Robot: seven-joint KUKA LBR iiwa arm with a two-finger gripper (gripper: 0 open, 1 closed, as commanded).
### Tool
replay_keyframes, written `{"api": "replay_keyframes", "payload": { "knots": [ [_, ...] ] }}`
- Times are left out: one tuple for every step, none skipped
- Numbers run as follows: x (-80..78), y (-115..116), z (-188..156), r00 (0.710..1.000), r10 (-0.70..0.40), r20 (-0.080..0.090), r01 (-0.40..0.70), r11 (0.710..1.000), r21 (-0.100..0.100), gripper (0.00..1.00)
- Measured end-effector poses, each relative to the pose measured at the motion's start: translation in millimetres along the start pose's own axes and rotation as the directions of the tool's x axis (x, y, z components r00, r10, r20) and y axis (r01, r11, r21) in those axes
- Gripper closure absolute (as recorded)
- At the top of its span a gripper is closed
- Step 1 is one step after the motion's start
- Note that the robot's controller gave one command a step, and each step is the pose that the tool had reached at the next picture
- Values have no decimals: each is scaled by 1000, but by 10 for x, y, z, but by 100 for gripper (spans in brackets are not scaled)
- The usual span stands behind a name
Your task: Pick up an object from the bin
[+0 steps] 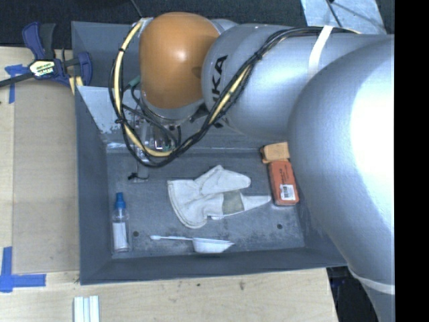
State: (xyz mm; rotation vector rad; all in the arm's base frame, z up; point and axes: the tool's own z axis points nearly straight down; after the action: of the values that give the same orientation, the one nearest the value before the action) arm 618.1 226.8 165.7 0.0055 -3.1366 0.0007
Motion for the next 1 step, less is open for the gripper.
{"api": "replay_keyframes", "payload": {
  "knots": [
    [-17, -12, -56, 1000, 4, 7, -4, 1000, -2, 0]
  ]
}}
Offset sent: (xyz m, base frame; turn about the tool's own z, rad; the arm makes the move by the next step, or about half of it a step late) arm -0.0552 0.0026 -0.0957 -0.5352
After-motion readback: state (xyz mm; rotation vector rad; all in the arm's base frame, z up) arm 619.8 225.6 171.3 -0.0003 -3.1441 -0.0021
